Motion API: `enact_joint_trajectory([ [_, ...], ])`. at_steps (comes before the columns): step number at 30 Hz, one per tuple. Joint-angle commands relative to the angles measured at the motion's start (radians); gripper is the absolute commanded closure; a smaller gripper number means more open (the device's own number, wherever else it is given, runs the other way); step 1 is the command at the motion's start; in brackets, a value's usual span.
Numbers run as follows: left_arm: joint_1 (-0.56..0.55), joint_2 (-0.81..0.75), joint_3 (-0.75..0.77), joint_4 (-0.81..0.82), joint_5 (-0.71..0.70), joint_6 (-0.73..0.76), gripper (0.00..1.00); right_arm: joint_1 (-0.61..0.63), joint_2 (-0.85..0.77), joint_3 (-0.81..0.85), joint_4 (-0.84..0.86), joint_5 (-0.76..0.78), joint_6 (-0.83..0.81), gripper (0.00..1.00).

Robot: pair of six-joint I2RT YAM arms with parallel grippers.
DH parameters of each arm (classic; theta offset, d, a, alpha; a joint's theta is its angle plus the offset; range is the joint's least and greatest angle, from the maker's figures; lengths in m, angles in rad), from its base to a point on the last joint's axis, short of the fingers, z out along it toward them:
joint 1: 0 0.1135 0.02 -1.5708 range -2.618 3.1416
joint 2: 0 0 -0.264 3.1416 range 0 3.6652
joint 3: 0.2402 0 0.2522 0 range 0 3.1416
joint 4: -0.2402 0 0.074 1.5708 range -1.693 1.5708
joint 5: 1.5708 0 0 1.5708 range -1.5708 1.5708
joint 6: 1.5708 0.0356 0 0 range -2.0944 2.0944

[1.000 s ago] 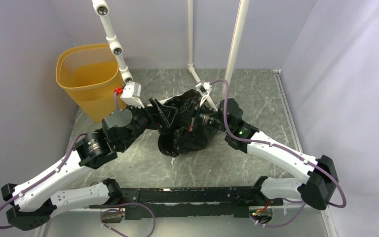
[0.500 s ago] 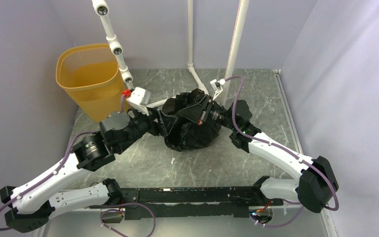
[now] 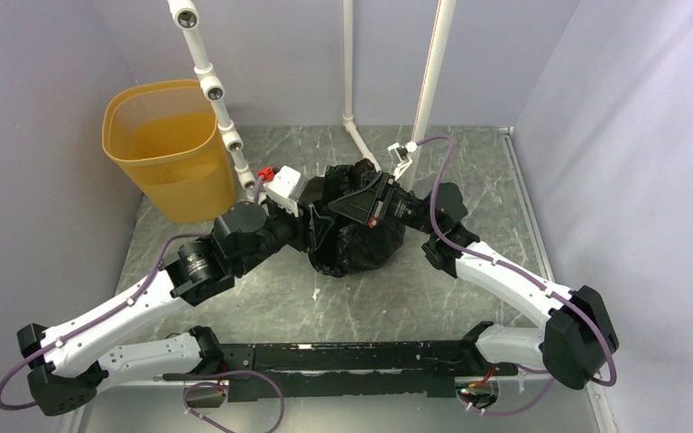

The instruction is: Put the trash bags into the trash bin

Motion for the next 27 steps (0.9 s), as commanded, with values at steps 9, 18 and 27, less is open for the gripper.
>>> enact_joint_trajectory([
  [9,-0.003,0.075,0.037,0.059,0.080,0.091,0.97,-0.007,-0.064,0.105,-0.204,-0.048,-0.089,0.82],
  [18,-0.003,0.078,0.036,0.054,0.133,0.135,0.97,-0.008,-0.153,0.114,-0.300,0.018,-0.137,0.41],
  [27,-0.003,0.111,0.085,-0.044,0.284,0.210,0.98,-0.009,-0.127,0.119,-0.275,-0.015,-0.118,0.39],
])
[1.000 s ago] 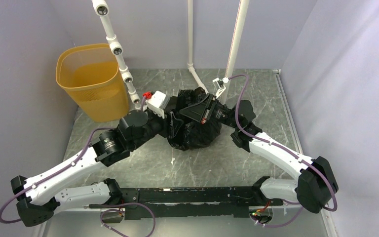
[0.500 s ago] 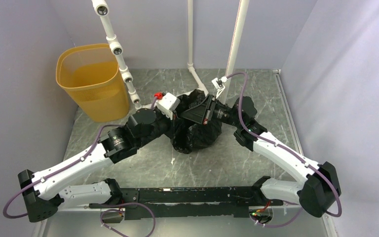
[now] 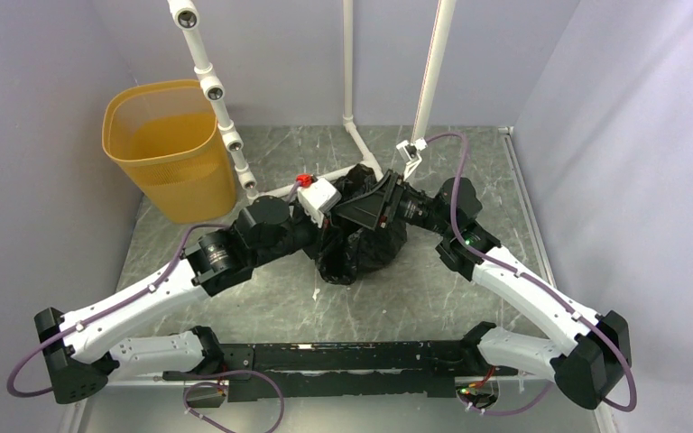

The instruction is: Put the trash bags into the trash bin

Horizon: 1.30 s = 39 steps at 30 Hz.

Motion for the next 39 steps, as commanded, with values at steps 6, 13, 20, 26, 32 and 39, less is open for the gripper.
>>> enact_joint_trajectory([
  [6,-0.004,0.043,0.098,-0.121,0.136,0.084,0.98,-0.003,-0.007,0.043,0.006,-0.012,-0.005,0.37],
  [13,-0.005,0.074,0.126,-0.168,0.158,0.094,0.97,-0.008,-0.015,0.032,0.042,-0.033,0.013,0.37],
  [20,-0.005,0.092,0.136,-0.173,0.190,0.094,0.97,-0.009,0.000,0.026,0.055,-0.045,0.012,0.53],
  [26,-0.005,0.089,0.138,-0.173,0.194,0.089,0.98,-0.009,0.002,0.021,0.067,-0.052,0.010,0.75],
  [32,-0.005,0.058,0.116,-0.143,0.165,0.077,0.94,-0.010,-0.007,0.021,0.038,-0.029,-0.024,1.00],
  [39,-0.005,-0.019,0.057,-0.085,0.063,0.040,0.42,-0.009,-0.041,0.044,-0.158,0.134,-0.160,1.00],
])
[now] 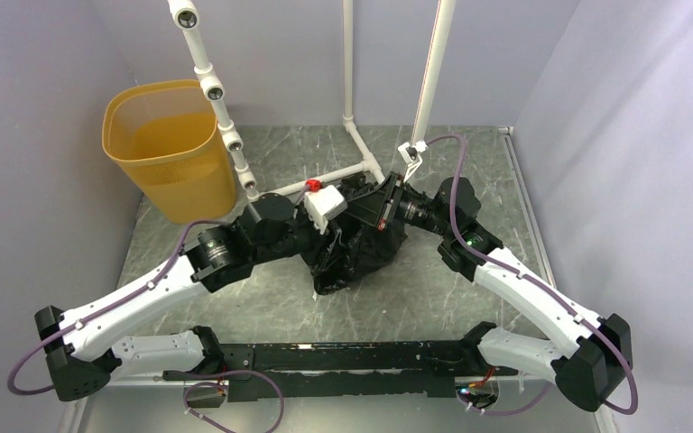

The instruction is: Put the trash bags into the trash bin

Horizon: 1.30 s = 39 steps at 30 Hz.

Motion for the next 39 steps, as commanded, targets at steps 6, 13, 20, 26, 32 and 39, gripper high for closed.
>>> enact_joint_trajectory([
  [6,-0.003,-0.133,-0.051,0.089,-0.191,-0.058,0.26,-0.007,-0.081,0.051,-0.219,0.222,-0.213,1.00],
  [13,-0.001,-0.163,-0.049,0.001,-0.637,-0.220,0.14,-0.023,-0.196,0.057,-0.375,0.387,-0.372,1.00],
  [20,0.005,-0.113,0.013,-0.153,-0.857,-0.330,0.07,-0.028,-0.315,0.022,-0.487,0.716,-0.456,1.00],
  [26,0.112,-0.085,0.090,-0.240,-0.804,-0.245,0.07,-0.032,-0.332,0.036,-0.548,0.792,-0.503,1.00],
  [32,0.382,-0.098,0.183,-0.336,-0.612,-0.147,0.07,-0.033,-0.378,0.077,-0.629,0.882,-0.516,1.00],
  [39,0.588,-0.048,0.279,-0.331,-0.464,0.026,0.07,-0.033,-0.456,0.066,-0.632,0.919,-0.549,1.00],
])
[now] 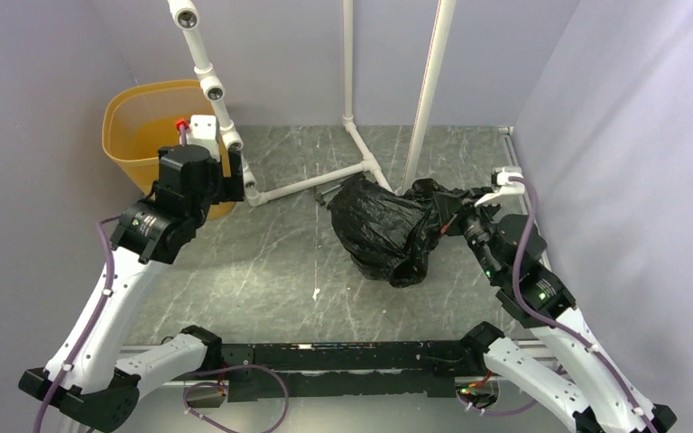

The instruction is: Put the trash bags into the trash bin

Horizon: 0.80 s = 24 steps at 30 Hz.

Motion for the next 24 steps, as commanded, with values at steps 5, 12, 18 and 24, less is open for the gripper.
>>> enact_joint_trajectory([
  [5,0.134,0.053,0.110,0.057,0.211,0.247,0.07,-0.002,-0.006,0.045,0.003,0.035,-0.051,1.00],
  [12,0.262,0.055,0.048,0.215,0.252,0.352,0.07,-0.004,0.035,0.067,-0.010,-0.005,-0.063,1.00],
  [18,0.473,0.023,-0.007,0.293,0.336,0.227,0.07,-0.004,0.024,0.062,-0.006,-0.004,-0.064,1.00],
  [24,0.610,0.051,-0.012,0.332,0.213,0.002,0.07,-0.004,0.007,0.064,-0.013,-0.001,-0.066,1.00],
])
